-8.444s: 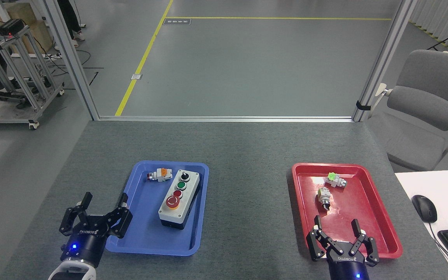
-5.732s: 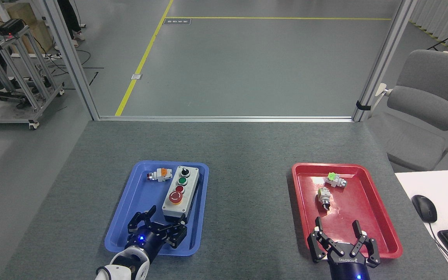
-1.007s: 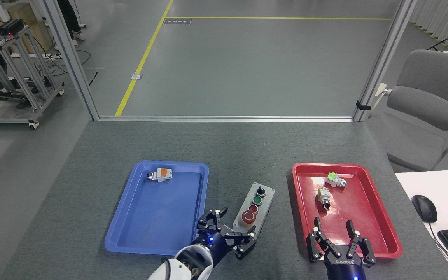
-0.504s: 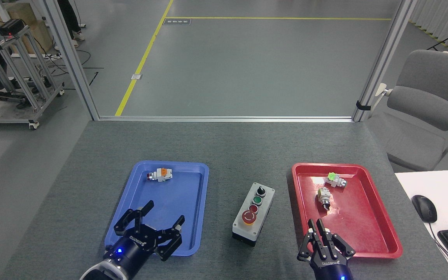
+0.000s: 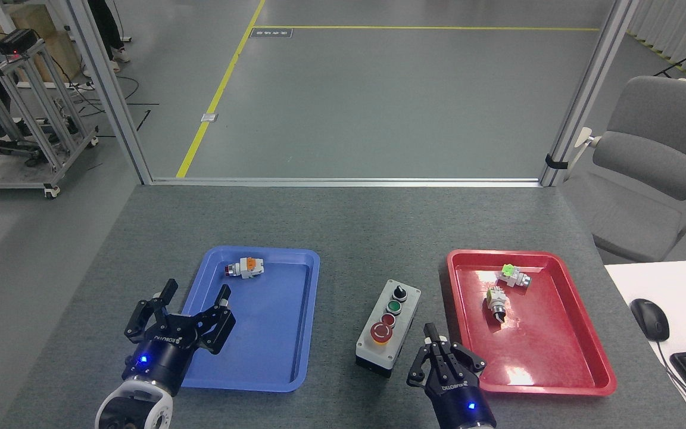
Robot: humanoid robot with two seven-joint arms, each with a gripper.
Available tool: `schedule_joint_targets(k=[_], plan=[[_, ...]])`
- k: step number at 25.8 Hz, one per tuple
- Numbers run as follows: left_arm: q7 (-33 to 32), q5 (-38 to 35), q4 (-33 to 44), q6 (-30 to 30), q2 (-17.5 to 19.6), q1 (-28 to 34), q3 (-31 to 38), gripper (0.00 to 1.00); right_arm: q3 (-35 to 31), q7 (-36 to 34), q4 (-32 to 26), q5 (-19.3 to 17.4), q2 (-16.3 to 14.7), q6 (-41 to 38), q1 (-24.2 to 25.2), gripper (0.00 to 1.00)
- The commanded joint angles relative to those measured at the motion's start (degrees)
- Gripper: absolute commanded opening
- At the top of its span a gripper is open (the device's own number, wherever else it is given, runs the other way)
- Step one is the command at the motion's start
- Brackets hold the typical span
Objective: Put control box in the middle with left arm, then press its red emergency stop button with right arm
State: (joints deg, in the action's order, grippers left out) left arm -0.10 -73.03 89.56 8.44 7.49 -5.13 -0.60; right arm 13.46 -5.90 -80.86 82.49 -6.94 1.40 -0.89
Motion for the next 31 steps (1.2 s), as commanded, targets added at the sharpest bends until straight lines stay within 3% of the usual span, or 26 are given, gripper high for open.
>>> schedule_joint_targets(k=[1,12,31], plan=[[0.1,-0.1,-4.7,-1.9,0.1,-2.6,0.1,0.98,3.5,0.0,3.6,0.6,1.1,2.0,-3.3,0.00],[3.0,-0.4,-6.0,-5.2,-0.1,-3.0,0.2,0.99,9.4,-0.1,10.2,0.6,4.3,5.5,-7.8,0.00],[3.3,-0.6,-6.8,-7.1,-0.2,-2.7,0.1,0.99,9.4,0.2,13.6,0.1,4.0,6.5,-7.6,0.00]])
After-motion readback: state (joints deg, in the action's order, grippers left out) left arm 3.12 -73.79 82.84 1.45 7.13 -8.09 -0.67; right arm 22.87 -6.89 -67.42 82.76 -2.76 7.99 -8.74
